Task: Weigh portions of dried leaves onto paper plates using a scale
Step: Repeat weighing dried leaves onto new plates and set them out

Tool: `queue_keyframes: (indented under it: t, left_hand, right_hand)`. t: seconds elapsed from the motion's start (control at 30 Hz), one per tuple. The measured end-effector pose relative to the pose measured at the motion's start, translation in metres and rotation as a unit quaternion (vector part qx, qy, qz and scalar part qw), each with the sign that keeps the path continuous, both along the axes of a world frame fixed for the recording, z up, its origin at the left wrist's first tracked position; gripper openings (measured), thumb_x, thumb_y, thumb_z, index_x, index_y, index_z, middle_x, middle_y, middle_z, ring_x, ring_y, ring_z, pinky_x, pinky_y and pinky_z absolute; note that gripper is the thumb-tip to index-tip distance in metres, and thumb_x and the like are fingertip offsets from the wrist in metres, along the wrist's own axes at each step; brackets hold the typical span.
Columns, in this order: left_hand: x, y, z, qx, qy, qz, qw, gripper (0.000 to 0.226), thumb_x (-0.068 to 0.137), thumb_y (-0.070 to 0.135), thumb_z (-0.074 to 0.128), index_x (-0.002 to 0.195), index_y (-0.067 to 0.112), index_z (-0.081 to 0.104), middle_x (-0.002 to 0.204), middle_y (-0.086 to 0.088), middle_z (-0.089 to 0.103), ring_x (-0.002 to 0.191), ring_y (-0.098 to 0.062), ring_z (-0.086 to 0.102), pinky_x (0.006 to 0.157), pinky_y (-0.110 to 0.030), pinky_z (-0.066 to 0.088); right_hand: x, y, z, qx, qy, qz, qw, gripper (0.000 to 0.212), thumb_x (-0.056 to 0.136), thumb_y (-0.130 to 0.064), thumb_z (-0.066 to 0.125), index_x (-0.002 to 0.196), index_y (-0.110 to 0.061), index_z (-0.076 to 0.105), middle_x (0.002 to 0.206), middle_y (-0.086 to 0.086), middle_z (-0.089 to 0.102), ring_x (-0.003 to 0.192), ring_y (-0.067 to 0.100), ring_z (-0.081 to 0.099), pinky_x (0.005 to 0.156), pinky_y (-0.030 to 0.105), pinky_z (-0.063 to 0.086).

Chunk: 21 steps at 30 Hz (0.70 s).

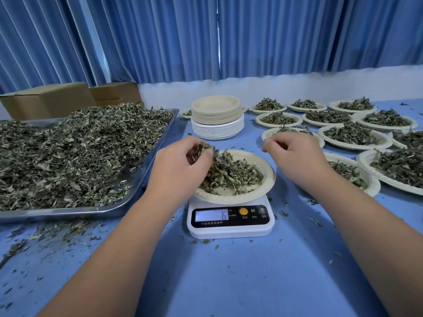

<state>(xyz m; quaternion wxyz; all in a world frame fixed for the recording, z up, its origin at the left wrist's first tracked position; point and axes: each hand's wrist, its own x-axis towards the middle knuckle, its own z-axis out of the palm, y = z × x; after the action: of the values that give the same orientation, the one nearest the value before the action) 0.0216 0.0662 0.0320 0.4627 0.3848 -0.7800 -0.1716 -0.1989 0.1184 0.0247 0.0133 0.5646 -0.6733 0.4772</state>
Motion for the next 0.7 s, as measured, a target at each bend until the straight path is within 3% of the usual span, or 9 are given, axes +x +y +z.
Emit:
queue_keyframes:
  t: [0.07, 0.2, 0.33, 0.4, 0.47, 0.53, 0.6, 0.7]
  left_hand:
    - [0.003, 0.001, 0.001, -0.003, -0.020, -0.034, 0.999, 0.009, 0.088, 0.029, 0.064, 0.083, 0.023, 0.069, 0.066, 0.001, 0.061, 0.057, -0.003, 0.047, 0.053, -0.015, 0.035]
    - [0.004, 0.005, 0.002, -0.022, -0.073, -0.099, 0.992, 0.019, 0.088, 0.040, 0.059, 0.082, 0.026, 0.071, 0.073, 0.006, 0.066, 0.070, -0.008, 0.057, 0.063, -0.019, 0.041]
    - [0.006, 0.005, 0.004, -0.043, -0.057, -0.101, 0.992, 0.042, 0.088, 0.051, 0.045, 0.084, 0.019, 0.072, 0.077, 0.005, 0.066, 0.073, -0.008, 0.057, 0.065, -0.023, 0.044]
    - [0.007, 0.000, 0.004, -0.057, -0.041, -0.061, 0.996, 0.042, 0.092, 0.046, 0.044, 0.084, 0.015, 0.071, 0.075, 0.002, 0.064, 0.075, -0.010, 0.057, 0.068, -0.024, 0.043]
    - [0.010, -0.007, 0.005, -0.053, -0.026, 0.004, 0.998, 0.029, 0.095, 0.036, 0.051, 0.085, 0.018, 0.071, 0.076, 0.006, 0.063, 0.075, -0.007, 0.055, 0.068, -0.022, 0.041]
    - [0.017, -0.018, 0.006, -0.028, -0.043, 0.086, 0.995, 0.020, 0.093, 0.032, 0.053, 0.088, 0.023, 0.070, 0.084, 0.007, 0.062, 0.079, -0.010, 0.054, 0.072, -0.029, 0.041]
    - [0.033, -0.032, 0.005, 0.027, -0.098, 0.162, 0.981, 0.018, 0.089, 0.034, 0.052, 0.092, 0.027, 0.068, 0.095, 0.000, 0.062, 0.090, -0.021, 0.056, 0.080, -0.031, 0.043]
    - [0.062, -0.051, 0.004, 0.140, -0.220, 0.251, 0.932, 0.031, 0.088, 0.045, 0.046, 0.106, 0.028, 0.063, 0.113, -0.010, 0.059, 0.102, -0.034, 0.055, 0.094, -0.046, 0.047]
  right_hand:
    - [0.000, 0.001, 0.001, 0.002, 0.004, -0.002, 1.000, 0.033, 0.093, -0.022, 0.055, 0.078, 0.005, 0.066, 0.048, -0.001, 0.039, 0.045, 0.008, 0.035, 0.044, 0.017, 0.029]
    - [0.000, 0.002, 0.002, 0.006, -0.004, 0.001, 1.000, 0.033, 0.094, -0.021, 0.054, 0.080, 0.007, 0.066, 0.046, -0.004, 0.038, 0.043, 0.007, 0.036, 0.043, 0.016, 0.028]
    - [0.000, 0.004, 0.003, 0.012, -0.015, 0.006, 1.000, 0.033, 0.094, -0.020, 0.054, 0.080, 0.007, 0.066, 0.040, -0.009, 0.040, 0.041, 0.006, 0.036, 0.042, 0.014, 0.028]
    - [-0.001, 0.004, 0.003, 0.012, -0.017, 0.005, 1.000, 0.033, 0.094, -0.020, 0.054, 0.081, 0.007, 0.066, 0.041, -0.006, 0.037, 0.040, 0.006, 0.035, 0.042, 0.014, 0.028]
    - [-0.001, 0.004, 0.003, 0.011, -0.017, 0.005, 1.000, 0.033, 0.094, -0.021, 0.053, 0.080, 0.006, 0.067, 0.040, -0.007, 0.037, 0.040, 0.006, 0.035, 0.042, 0.014, 0.029]
    - [-0.001, 0.004, 0.003, 0.013, -0.017, 0.006, 1.000, 0.033, 0.095, -0.021, 0.053, 0.080, 0.004, 0.067, 0.039, -0.010, 0.040, 0.041, 0.005, 0.037, 0.043, 0.013, 0.030]
    - [0.000, 0.004, 0.003, 0.014, -0.020, 0.008, 1.000, 0.033, 0.095, -0.021, 0.053, 0.079, 0.004, 0.068, 0.039, -0.011, 0.041, 0.040, 0.006, 0.036, 0.042, 0.013, 0.029]
    - [0.000, 0.004, 0.002, 0.014, -0.024, 0.008, 1.000, 0.033, 0.094, -0.022, 0.053, 0.078, 0.003, 0.068, 0.038, -0.009, 0.037, 0.040, 0.007, 0.035, 0.041, 0.013, 0.029]
